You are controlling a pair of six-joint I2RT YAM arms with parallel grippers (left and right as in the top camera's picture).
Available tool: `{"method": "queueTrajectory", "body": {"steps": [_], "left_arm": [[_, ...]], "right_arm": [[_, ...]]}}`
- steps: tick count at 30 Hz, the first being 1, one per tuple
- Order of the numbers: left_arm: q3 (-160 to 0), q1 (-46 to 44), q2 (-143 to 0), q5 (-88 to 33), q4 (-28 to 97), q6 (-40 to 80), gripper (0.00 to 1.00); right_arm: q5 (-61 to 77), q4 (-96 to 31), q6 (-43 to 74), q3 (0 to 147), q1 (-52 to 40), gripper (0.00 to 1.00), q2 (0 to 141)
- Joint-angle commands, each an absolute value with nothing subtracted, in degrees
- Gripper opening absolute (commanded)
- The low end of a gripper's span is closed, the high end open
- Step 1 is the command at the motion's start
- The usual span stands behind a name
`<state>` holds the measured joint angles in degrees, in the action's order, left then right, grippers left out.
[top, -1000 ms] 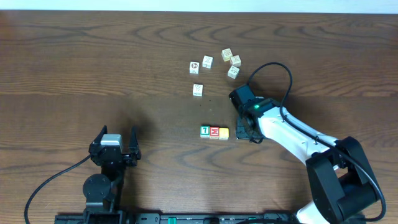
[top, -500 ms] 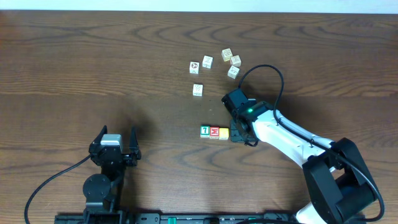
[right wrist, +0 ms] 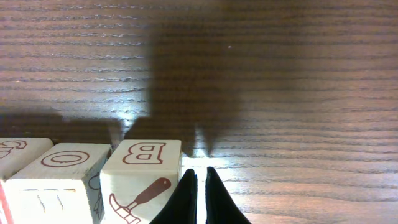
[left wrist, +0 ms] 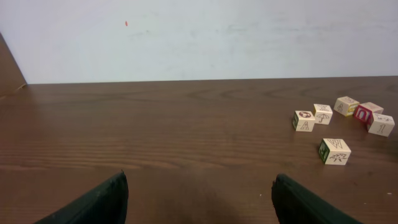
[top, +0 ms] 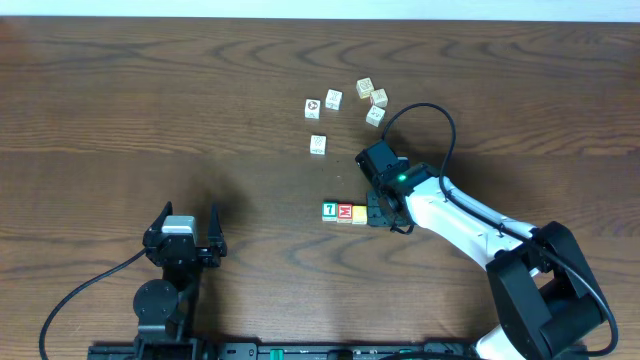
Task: Lift 4 blocks
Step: 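Adjust the right gripper against the white B block in the row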
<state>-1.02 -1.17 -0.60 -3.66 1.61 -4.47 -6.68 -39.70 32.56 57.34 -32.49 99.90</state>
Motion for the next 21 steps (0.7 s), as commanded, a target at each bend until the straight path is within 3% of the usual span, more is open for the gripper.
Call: {"method": "queueTrajectory", "body": {"steps": [1, 21], "left_arm": [[-0.2, -0.8, -0.3, -3.8, 3.8, -4.2, 0.74], [-0.2, -0.8, -0.3, -3.8, 3.8, -4.2, 0.74]], "right_arm": [[-5.5, -39.5, 32.1, 58.1, -33.1, 0.04, 99.0], [-4.0, -38.6, 32.1, 58.1, -33.2, 0.03, 99.0]]}}
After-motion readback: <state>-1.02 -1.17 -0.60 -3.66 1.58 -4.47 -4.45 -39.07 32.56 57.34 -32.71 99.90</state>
